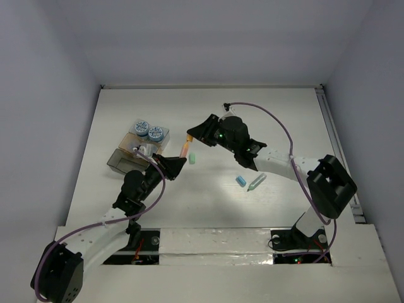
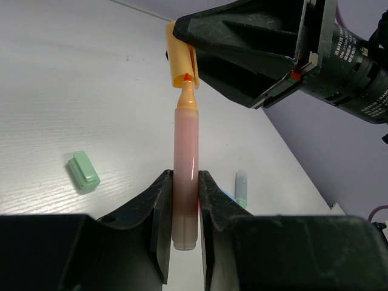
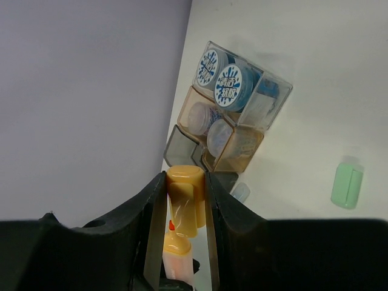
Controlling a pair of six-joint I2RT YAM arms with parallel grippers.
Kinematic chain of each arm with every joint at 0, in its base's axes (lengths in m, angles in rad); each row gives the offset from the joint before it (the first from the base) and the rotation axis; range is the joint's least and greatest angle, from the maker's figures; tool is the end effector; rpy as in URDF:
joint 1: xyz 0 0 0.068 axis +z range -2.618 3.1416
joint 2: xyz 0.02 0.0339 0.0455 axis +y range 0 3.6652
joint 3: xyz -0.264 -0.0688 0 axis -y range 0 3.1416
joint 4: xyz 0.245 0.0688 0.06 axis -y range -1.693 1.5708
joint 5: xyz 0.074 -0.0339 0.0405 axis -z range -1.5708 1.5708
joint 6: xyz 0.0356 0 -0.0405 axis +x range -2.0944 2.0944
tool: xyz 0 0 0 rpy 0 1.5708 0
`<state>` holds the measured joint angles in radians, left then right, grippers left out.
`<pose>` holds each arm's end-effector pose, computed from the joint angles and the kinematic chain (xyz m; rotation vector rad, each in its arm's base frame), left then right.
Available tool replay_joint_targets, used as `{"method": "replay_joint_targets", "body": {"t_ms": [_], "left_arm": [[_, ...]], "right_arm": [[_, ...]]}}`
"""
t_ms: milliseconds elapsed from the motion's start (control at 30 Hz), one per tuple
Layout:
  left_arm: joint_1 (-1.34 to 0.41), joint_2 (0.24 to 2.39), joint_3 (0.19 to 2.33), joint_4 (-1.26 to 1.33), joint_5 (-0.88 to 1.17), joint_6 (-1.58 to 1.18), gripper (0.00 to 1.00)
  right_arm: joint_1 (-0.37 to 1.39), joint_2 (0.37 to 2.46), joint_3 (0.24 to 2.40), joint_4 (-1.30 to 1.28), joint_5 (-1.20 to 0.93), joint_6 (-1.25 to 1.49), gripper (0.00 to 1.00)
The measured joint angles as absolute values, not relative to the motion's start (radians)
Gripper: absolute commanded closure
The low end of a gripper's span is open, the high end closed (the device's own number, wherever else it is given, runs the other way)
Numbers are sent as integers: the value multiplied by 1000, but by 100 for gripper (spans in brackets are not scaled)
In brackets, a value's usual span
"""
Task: Sort the stationery into containers
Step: Close the pen cap on the pen.
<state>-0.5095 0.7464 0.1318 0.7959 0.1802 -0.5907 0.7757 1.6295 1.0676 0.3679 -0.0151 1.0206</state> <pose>0.1437 -0.0876 0.2202 0.0992 1.4701 -1.0317 0.2726 0.2681 0.2762 0.2275 1.9484 1.2714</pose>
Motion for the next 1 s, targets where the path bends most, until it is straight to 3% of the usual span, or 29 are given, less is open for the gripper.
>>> {"method": "replay_joint_targets", "body": {"t_ms": [1000], "left_arm": [[-532,749,143,786,111,-587,100]], "right_arm": [[840,1629,1076,367,19,995,87]]}}
